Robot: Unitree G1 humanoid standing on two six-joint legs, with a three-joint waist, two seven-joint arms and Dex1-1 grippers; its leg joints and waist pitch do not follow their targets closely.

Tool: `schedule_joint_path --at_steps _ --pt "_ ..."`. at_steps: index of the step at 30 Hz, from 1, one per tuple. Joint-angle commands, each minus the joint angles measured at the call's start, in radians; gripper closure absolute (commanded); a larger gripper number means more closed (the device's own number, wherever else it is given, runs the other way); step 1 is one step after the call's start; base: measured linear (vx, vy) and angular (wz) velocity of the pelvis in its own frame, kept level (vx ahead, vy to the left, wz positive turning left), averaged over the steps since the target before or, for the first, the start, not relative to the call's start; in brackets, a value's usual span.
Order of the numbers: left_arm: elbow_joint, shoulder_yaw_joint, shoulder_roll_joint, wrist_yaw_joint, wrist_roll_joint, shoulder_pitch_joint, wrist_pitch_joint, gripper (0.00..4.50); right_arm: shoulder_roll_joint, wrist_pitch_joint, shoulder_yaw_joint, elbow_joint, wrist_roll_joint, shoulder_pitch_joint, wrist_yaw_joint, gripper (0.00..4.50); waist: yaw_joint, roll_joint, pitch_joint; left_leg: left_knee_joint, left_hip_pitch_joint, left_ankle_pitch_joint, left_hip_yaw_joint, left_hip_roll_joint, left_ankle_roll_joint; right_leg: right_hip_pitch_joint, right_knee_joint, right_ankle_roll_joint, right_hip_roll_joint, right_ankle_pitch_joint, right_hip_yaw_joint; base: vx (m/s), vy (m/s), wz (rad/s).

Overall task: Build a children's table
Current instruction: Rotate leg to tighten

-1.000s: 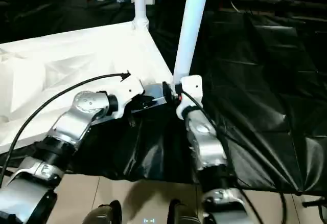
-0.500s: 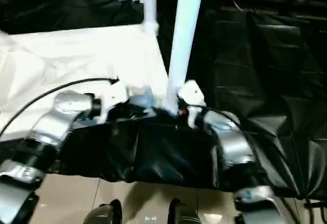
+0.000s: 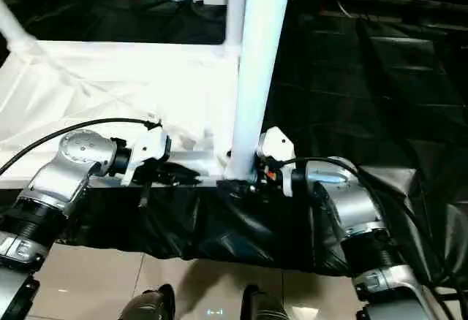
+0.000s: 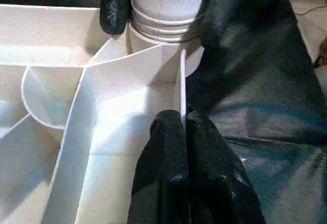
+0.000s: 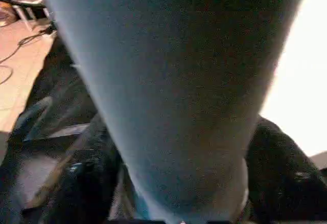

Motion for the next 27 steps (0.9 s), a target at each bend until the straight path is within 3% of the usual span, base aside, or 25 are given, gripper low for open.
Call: schedule_joint_path --at_steps 1,13,15,17,19,22,27 --pt "0.030 -0.039 -0.002 -0.019 0.005 0.021 0.006 4.50 -0.006 0.009 0.025 -0.022 0.009 0.015 0.032 1.63 0.002 -0.009 -0.074 -0.033 0.011 -0.093 -0.010 0.043 0.144 0.066 -0.035 -0.298 -0.063 -0.033 0.043 0.000 0.000 0.00" --pt "0.052 -0.025 -0.021 0.017 0.001 0.005 0.016 4.50 0.004 0.022 0.020 -0.028 0.014 0.027 0.027 1.86 0.009 -0.009 -0.072 -0.033 0.011 -0.121 -0.011 0.042 0.122 0.064 -0.040 -0.281 -0.063 -0.094 0.044 0.000 0.000 0.00" --pt "0.069 -0.014 -0.056 0.107 0.018 -0.009 0.044 4.50 0.051 0.026 -0.002 -0.015 0.006 0.036 -0.067 1.86 0.007 -0.011 -0.071 -0.033 0.010 -0.126 -0.011 0.043 0.119 0.062 -0.041 -0.279 -0.064 -0.102 0.045 0.000 0.000 0.00" --pt "0.078 -0.008 -0.085 0.175 0.031 -0.020 0.072 4.50 0.096 0.018 -0.020 0.012 -0.018 0.037 -0.175 1.87 0.005 -0.015 -0.063 -0.037 0.009 -0.178 -0.014 0.039 0.092 0.058 -0.055 -0.254 -0.067 -0.218 0.046 0.000 0.000 0.00" --pt "0.088 -0.006 -0.128 0.268 0.056 -0.034 0.105 4.50 0.165 0.013 -0.044 0.060 -0.055 0.032 -0.339 1.87 -0.001 -0.014 -0.057 -0.046 0.010 -0.236 -0.021 0.041 0.048 0.053 -0.070 -0.208 -0.074 -0.378 0.047 0.000 0.000 0.00" --pt "0.104 -0.004 -0.183 0.356 0.073 -0.053 0.143 4.50 0.258 0.032 -0.081 0.107 -0.060 0.022 -0.509 1.87 -0.012 -0.014 -0.054 -0.054 0.015 -0.283 -0.027 0.040 0.016 0.045 -0.083 -0.163 -0.075 -0.480 0.046 -0.019 0.007 -0.02" --pt "0.134 0.006 -0.264 0.489 0.089 -0.083 0.190 4.50 0.396 0.062 -0.130 0.161 -0.087 -0.004 -0.782 1.87 -0.022 -0.013 -0.054 -0.058 0.012 -0.294 -0.028 0.037 0.016 0.041 -0.086 -0.144 -0.073 -0.477 0.049 0.000 0.000 0.00"
